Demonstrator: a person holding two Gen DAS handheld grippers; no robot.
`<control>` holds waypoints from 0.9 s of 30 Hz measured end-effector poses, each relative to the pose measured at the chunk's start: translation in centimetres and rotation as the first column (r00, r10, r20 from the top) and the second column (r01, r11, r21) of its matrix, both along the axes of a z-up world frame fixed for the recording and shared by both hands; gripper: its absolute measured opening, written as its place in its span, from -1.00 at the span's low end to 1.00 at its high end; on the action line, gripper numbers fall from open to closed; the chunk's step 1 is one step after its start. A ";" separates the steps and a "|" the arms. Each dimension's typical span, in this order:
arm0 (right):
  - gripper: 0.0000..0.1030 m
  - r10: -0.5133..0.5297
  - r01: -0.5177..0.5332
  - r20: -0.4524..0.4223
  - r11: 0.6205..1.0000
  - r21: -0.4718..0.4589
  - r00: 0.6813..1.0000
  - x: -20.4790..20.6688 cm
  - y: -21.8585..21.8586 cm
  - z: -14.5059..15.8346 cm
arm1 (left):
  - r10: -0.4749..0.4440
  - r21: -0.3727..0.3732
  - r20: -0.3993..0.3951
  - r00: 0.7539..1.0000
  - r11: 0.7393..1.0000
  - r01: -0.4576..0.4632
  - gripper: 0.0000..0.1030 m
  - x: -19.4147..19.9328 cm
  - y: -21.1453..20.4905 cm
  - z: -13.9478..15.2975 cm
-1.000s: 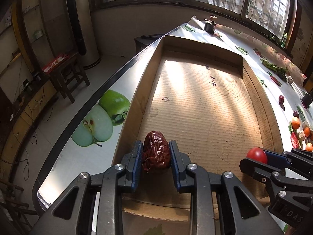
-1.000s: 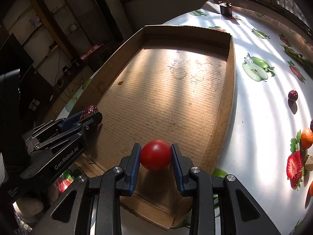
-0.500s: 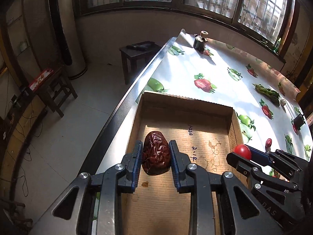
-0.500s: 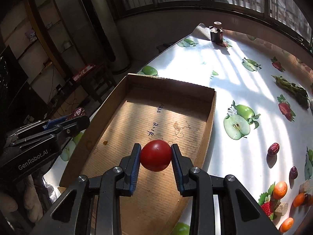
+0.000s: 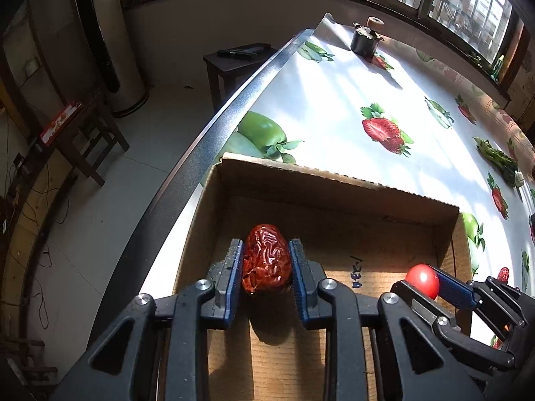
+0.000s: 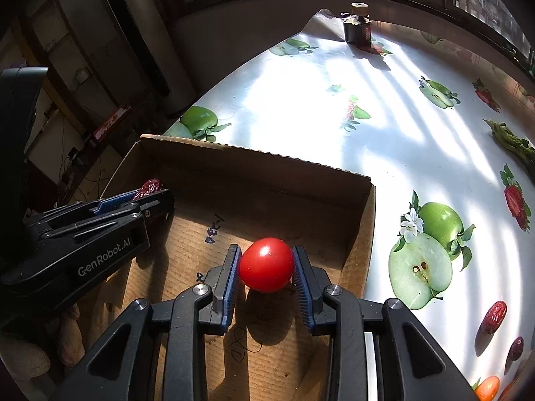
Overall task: Organize fruits
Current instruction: 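Carry the date and tomato into the cardboard tray and open both grippers, then grasp the mandarin with the left gripper while the right grasps a beige cube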
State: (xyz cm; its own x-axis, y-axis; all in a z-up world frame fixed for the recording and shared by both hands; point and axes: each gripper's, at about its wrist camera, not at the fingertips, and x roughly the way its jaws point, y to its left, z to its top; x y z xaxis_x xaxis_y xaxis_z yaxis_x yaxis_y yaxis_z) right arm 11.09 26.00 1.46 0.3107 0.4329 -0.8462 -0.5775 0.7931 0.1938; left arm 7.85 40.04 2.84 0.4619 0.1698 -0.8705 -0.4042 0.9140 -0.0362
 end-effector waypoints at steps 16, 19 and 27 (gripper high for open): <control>0.21 -0.047 0.038 0.142 0.997 0.063 0.989 -2.9 -5.3 6.0 | 0.020 -0.028 0.088 0.996 0.999 -0.017 0.14 -5.9 -1.7 6.1; 0.21 -0.080 0.063 0.156 0.992 0.113 0.985 -4.8 -9.8 8.0 | -0.007 -0.042 0.125 0.992 0.999 0.012 0.29 -8.4 -4.5 8.3; 0.23 -0.268 0.239 0.163 0.955 0.177 0.950 -9.6 -27.7 10.2 | -0.216 -0.089 0.244 0.945 0.966 0.244 0.50 -13.4 -16.8 11.6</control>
